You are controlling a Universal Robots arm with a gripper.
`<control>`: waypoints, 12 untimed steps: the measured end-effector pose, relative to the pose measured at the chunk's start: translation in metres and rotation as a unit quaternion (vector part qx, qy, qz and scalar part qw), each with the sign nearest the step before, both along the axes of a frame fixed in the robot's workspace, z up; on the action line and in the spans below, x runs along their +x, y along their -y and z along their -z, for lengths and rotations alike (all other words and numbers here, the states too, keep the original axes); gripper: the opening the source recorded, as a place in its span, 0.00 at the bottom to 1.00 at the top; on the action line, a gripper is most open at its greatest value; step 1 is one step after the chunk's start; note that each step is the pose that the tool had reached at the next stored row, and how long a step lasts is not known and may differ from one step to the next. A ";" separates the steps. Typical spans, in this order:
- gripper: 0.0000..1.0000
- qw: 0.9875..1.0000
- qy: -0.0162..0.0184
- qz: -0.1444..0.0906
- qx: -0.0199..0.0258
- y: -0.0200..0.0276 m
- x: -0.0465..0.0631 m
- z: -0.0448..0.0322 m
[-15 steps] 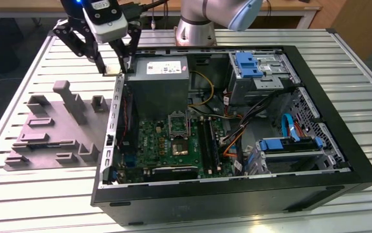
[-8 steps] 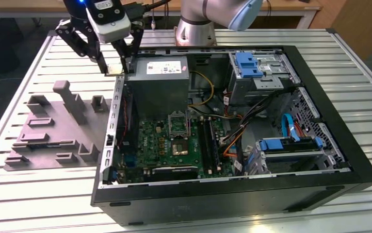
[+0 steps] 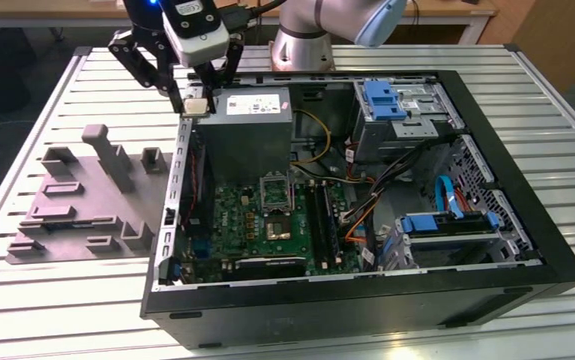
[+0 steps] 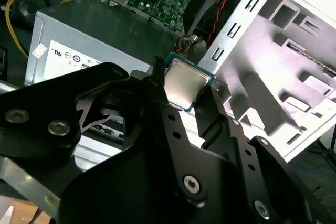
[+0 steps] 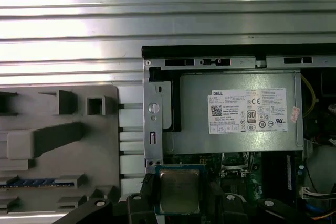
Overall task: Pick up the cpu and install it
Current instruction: 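Pick up the cpu and move it towards the insertion slot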
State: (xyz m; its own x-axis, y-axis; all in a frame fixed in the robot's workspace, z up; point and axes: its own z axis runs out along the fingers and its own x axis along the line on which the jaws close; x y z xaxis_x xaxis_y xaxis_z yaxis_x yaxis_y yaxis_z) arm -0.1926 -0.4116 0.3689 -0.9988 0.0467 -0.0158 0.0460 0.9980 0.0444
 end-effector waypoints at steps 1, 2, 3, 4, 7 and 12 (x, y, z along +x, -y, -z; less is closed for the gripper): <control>0.47 1.000 0.000 0.000 0.000 0.0000 0.001 0.0000; 0.47 1.000 0.000 0.000 0.000 0.0000 0.001 0.0000; 0.47 1.000 0.000 0.000 0.000 0.0000 0.002 0.0000; 0.47 1.000 0.000 0.000 0.000 0.0000 0.002 0.0001; 0.47 1.000 0.000 0.000 0.000 0.0000 0.004 0.0001; 0.47 1.000 0.000 0.000 0.000 0.0000 0.007 0.0002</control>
State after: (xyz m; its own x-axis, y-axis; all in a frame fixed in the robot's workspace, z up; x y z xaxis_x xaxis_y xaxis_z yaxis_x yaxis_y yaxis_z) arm -0.1854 -0.4116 0.3687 -0.9988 0.0467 -0.0158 0.0460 0.9980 0.0444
